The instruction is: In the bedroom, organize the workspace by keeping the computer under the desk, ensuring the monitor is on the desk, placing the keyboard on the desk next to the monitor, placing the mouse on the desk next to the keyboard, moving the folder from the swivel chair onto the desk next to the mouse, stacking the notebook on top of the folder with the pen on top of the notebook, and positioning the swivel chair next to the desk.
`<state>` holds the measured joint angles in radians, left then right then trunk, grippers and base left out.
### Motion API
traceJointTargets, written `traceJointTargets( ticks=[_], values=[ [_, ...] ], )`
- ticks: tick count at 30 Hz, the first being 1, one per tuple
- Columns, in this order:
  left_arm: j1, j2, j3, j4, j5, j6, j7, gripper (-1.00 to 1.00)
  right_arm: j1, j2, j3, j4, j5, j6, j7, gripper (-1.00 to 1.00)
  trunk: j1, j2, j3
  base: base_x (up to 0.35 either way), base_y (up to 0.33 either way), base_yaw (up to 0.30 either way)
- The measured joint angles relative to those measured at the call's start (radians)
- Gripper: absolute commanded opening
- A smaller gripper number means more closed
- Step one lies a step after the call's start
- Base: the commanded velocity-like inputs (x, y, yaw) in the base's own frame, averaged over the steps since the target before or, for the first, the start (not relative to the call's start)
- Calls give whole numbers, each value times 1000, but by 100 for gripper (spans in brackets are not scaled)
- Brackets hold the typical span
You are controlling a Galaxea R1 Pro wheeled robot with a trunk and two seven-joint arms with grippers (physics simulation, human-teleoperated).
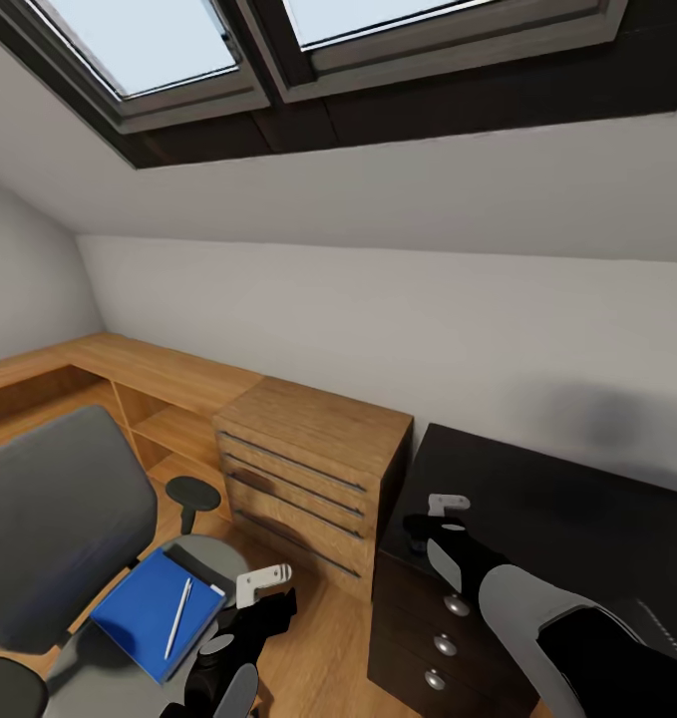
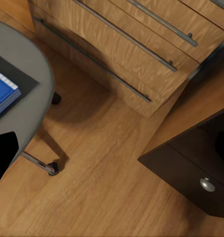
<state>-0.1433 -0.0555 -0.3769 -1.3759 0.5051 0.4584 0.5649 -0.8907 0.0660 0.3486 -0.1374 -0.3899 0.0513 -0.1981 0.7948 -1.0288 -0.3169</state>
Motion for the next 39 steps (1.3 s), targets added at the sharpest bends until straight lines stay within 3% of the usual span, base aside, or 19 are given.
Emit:
traceJointTargets(
  ticks=[39],
  values=[
    [0,0,-2,3,0,0,1,100,0,-1,0,0,-1,0,2,100,150,-273,-122,0,0,0]
  ],
)
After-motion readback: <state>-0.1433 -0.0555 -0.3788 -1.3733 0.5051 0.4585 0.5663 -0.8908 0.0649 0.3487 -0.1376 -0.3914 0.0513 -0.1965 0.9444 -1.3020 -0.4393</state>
